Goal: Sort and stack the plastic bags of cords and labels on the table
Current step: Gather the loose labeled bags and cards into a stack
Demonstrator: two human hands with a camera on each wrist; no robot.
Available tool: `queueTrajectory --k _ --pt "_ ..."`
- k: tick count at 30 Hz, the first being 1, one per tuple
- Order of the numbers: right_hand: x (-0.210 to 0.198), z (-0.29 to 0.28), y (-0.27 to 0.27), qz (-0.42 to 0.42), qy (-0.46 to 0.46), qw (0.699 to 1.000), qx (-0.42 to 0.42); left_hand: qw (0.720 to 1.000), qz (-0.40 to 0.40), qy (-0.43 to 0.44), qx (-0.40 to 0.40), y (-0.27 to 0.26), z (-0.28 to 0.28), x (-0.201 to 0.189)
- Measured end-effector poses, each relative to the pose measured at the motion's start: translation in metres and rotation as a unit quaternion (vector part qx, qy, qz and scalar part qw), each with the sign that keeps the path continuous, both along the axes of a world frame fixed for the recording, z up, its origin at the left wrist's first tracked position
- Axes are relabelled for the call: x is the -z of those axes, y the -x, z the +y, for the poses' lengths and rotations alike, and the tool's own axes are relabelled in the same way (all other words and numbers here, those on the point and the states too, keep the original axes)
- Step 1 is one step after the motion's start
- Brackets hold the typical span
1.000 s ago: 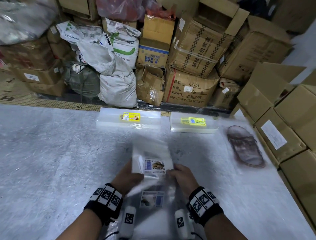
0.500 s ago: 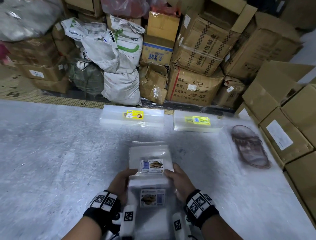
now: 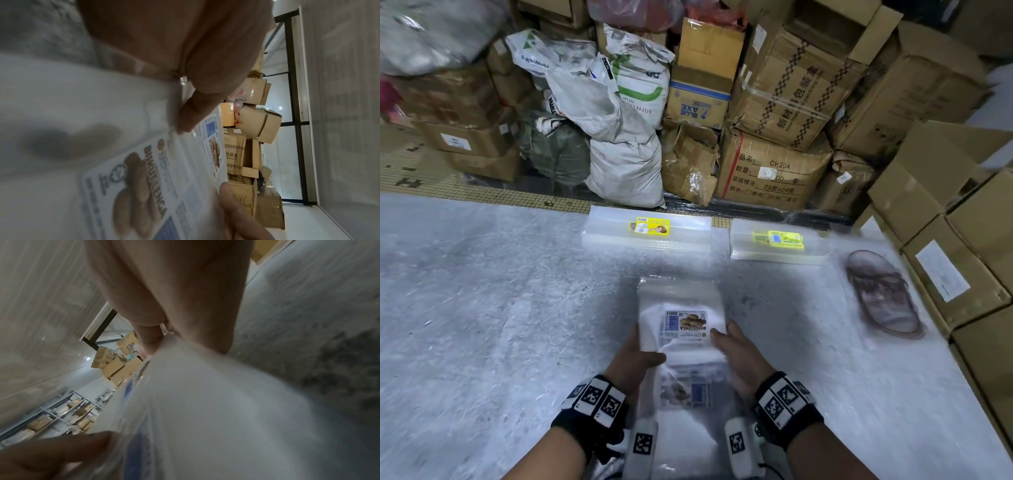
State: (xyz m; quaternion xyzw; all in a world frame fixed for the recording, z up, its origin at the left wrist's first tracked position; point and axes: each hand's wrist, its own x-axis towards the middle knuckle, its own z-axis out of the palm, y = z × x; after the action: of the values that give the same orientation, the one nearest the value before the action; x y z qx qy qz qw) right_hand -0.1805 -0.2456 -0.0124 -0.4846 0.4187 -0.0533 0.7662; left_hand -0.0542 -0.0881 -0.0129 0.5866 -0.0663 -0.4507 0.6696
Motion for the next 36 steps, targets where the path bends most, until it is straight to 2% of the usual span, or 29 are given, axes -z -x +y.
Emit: queueTrajectory --k 2,5,9,12,16,18,22,24,28,36 --pt "0.0 0.001 0.0 -0.018 -0.035 0.999 -0.001 0.999 -0.022 -0.03 -0.001 -0.002 -0.001 -0.001" --pt "0.002 0.002 0.0 0.001 0.015 1.0 -0.024 0.997 -0.05 -0.057 0.011 -0.004 -0.003 -0.006" --pt "0.005 0.002 -0.001 0.005 0.013 1.0 -0.008 0.996 -0.027 -0.087 0.024 -0.007 -0.005 -0.016" --pt "0.005 0.008 0.001 0.014 0.051 0.998 -0.02 0.995 -0.022 -0.086 0.048 -0.007 -0.003 -0.018" --pt "-0.016 0.004 0.003 -0.061 0.103 0.993 -0.011 0.999 -0.005 0.036 0.017 -0.008 0.003 -0.027" --pt "-0.017 0.0 0.002 -0.062 0.082 0.995 -0.007 0.996 -0.012 0.074 0.04 -0.009 0.002 -0.029" --pt "0.001 0.006 0.004 0.031 0.016 0.999 -0.009 0.998 -0.011 -0.005 0.058 -0.007 -0.006 -0.019" --pt "0.004 0.009 0.004 0.037 0.015 0.999 -0.009 0.998 -0.031 -0.045 0.043 -0.005 -0.007 -0.012" --pt "-0.003 0.007 0.004 0.0 0.035 0.999 -0.003 0.996 -0.065 -0.064 0.022 -0.002 -0.006 -0.008" --pt "-0.005 0.01 0.001 -0.059 0.012 0.998 0.002 0.994 -0.058 -0.089 0.016 -0.005 -0.008 -0.008"
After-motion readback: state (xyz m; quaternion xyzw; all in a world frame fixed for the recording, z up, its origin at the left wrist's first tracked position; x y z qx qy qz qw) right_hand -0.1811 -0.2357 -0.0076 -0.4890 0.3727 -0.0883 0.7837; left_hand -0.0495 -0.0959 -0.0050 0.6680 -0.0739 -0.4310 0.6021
